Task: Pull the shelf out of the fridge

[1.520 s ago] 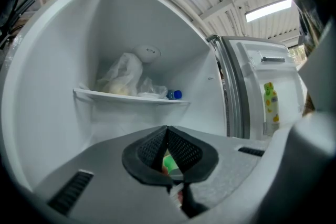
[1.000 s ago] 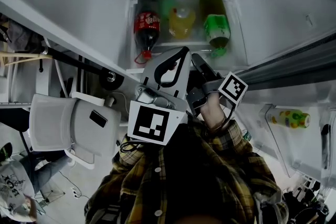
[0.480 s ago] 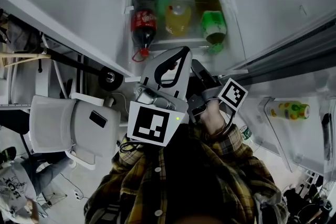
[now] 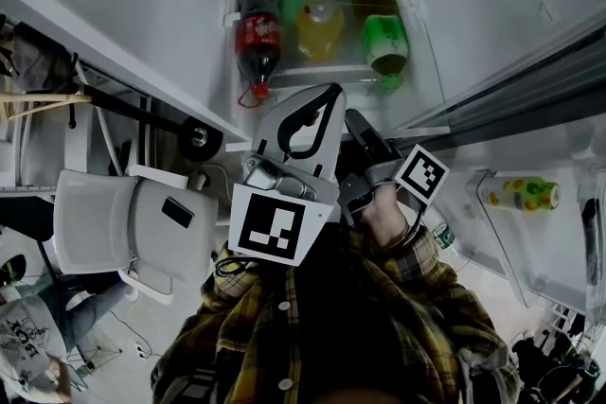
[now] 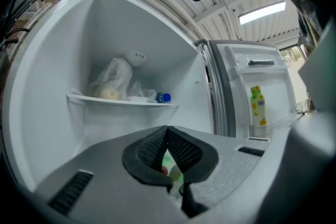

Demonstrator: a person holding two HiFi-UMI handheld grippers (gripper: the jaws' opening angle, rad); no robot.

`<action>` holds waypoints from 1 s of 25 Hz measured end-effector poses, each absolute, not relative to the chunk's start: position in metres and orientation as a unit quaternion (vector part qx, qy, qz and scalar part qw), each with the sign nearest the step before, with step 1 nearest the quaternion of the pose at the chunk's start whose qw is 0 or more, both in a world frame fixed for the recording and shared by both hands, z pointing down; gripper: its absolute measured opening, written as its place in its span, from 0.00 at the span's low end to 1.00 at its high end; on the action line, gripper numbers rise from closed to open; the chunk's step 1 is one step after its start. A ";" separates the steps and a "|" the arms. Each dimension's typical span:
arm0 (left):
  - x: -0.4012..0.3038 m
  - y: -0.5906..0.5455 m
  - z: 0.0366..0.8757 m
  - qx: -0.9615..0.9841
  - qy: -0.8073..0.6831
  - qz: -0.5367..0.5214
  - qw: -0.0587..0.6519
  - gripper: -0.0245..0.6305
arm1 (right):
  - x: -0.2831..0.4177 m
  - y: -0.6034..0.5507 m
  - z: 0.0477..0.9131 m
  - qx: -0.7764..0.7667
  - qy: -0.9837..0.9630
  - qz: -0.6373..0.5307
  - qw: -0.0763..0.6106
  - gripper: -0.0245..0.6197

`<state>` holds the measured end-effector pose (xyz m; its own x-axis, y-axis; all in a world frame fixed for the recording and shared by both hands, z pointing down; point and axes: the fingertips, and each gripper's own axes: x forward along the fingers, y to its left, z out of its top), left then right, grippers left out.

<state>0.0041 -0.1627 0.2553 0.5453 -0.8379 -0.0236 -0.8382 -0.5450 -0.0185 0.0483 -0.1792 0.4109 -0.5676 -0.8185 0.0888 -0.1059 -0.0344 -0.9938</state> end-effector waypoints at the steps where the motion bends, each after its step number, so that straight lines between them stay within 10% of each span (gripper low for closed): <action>1: 0.004 -0.162 0.255 -0.879 0.477 0.006 0.014 0.04 | 0.048 -0.179 0.411 -0.366 0.633 -0.619 0.288 0.08; 25: 0.008 -0.164 0.253 -0.879 0.476 0.006 0.017 0.04 | 0.046 -0.173 0.409 -0.364 0.630 -0.624 0.284 0.08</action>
<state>0.0079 -0.1638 0.2532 0.5465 -0.8370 -0.0263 -0.8374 -0.5461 -0.0233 0.0456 -0.1735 0.4094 -0.5730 -0.8138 0.0968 -0.1040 -0.0450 -0.9936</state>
